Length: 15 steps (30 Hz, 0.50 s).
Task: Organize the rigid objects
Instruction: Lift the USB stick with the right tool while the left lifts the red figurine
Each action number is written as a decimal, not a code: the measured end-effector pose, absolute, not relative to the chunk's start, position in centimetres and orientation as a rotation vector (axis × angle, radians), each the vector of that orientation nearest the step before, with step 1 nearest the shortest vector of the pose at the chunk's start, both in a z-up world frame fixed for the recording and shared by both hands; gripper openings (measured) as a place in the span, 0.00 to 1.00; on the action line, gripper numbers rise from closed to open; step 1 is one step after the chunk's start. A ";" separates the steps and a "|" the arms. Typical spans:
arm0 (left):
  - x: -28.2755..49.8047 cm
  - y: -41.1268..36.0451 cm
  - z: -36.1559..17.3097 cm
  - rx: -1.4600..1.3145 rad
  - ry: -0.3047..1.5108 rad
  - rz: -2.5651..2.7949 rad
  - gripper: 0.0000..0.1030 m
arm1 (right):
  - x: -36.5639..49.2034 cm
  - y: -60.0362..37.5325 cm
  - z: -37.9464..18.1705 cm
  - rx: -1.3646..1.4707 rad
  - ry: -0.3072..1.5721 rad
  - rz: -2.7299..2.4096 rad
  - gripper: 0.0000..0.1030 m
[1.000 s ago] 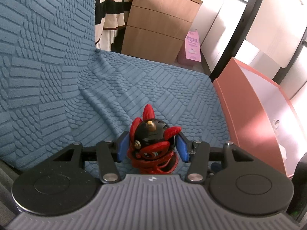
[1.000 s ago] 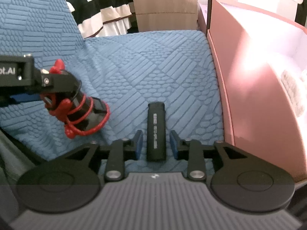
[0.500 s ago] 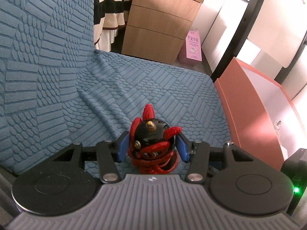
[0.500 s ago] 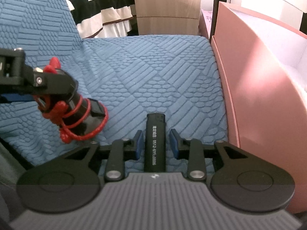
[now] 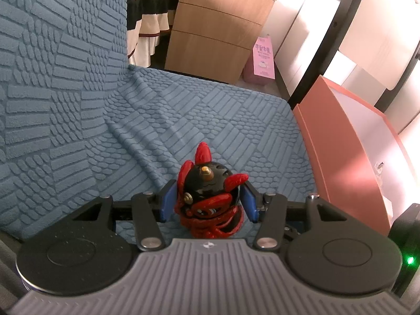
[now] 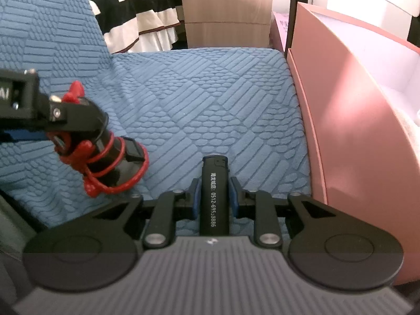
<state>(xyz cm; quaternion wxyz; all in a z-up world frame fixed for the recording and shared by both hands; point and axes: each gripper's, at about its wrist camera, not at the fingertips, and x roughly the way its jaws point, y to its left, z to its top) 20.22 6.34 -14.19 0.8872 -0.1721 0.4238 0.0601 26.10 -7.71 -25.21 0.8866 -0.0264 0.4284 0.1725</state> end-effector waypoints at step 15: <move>20.2 7.0 -13.4 -0.391 0.869 0.086 0.56 | 25.2 -8.4 -20.7 -0.016 0.865 0.373 0.25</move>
